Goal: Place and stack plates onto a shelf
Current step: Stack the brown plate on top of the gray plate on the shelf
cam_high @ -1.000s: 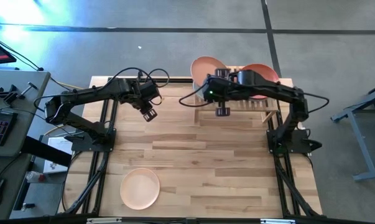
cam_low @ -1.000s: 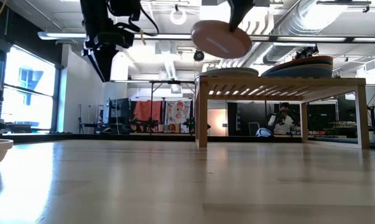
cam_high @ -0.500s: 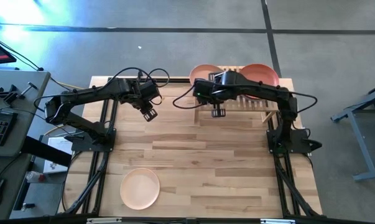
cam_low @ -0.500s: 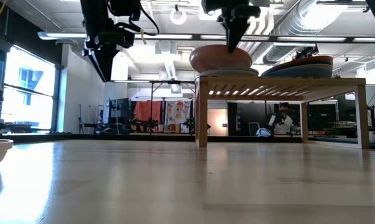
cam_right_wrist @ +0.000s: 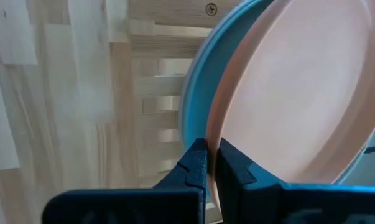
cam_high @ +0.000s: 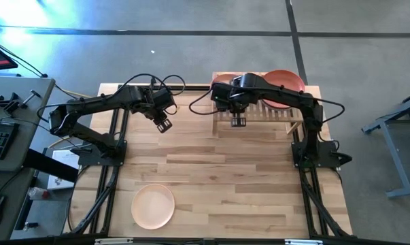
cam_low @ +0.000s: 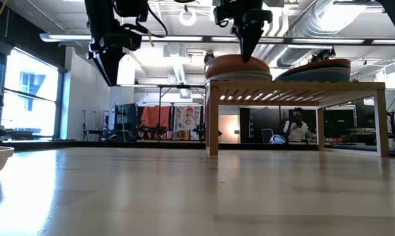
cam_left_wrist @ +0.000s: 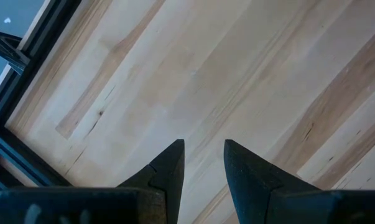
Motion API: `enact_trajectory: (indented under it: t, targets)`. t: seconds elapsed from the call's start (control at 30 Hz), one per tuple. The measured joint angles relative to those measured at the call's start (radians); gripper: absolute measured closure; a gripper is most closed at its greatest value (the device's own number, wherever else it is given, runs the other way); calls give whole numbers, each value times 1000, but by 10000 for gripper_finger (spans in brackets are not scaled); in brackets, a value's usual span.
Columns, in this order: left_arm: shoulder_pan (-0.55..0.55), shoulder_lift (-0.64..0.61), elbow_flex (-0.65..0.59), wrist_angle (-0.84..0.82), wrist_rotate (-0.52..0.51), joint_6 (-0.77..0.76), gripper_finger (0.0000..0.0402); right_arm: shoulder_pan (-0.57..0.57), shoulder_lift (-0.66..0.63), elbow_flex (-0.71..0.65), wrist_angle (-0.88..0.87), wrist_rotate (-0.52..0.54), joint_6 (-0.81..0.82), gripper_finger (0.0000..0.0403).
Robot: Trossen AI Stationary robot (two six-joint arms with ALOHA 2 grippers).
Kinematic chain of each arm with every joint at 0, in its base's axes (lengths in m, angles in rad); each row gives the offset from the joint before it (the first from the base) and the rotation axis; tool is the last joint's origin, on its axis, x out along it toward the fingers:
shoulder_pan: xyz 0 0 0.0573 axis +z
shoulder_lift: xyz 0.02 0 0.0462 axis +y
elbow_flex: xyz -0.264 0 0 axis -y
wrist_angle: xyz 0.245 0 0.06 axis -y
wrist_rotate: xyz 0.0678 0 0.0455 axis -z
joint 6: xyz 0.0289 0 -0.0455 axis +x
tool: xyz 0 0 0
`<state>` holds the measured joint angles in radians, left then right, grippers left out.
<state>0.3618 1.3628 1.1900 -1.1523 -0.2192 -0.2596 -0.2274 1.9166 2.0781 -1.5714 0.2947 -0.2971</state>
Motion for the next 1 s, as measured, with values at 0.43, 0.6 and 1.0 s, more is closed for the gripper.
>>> enact_trajectory:
  t: [0.43,0.6,1.0]
  targets:
    - [0,0,0,0,0,0,300,-34,2,0,0,-15,0,403]
    - [0,0,0,0,0,0,300,-50,2,0,0,-19,4,389]
    - [0,0,0,-2,0,-1,300,-56,2,0,0,-10,30,310]
